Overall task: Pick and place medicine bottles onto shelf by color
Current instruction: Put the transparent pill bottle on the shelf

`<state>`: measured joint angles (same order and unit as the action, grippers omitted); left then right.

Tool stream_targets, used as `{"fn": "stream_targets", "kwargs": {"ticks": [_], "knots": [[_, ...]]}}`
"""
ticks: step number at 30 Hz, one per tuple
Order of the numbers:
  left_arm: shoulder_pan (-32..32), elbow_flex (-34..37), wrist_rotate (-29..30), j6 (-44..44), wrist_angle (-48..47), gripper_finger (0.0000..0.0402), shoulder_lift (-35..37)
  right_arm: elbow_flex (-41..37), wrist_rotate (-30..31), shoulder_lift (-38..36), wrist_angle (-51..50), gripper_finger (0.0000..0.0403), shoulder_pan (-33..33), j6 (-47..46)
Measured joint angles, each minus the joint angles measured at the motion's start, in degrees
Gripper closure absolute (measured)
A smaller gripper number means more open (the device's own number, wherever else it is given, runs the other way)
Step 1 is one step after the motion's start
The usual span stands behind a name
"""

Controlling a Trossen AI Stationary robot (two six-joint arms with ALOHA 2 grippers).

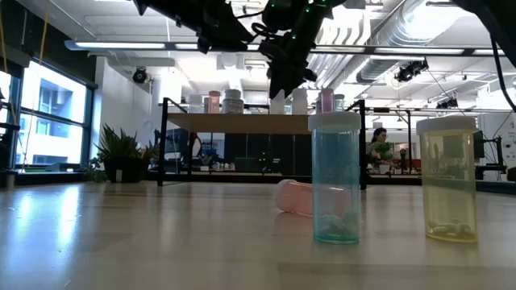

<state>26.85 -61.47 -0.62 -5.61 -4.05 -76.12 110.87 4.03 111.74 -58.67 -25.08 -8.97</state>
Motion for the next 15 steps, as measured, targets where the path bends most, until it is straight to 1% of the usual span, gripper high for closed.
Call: {"fn": "stream_targets", "kwargs": {"ticks": [15], "knots": [[0.0,0.0,-0.2,-0.1,-0.9,0.0177,0.0,0.0,0.0,0.8,-0.7,0.0267,0.0,0.4]]}}
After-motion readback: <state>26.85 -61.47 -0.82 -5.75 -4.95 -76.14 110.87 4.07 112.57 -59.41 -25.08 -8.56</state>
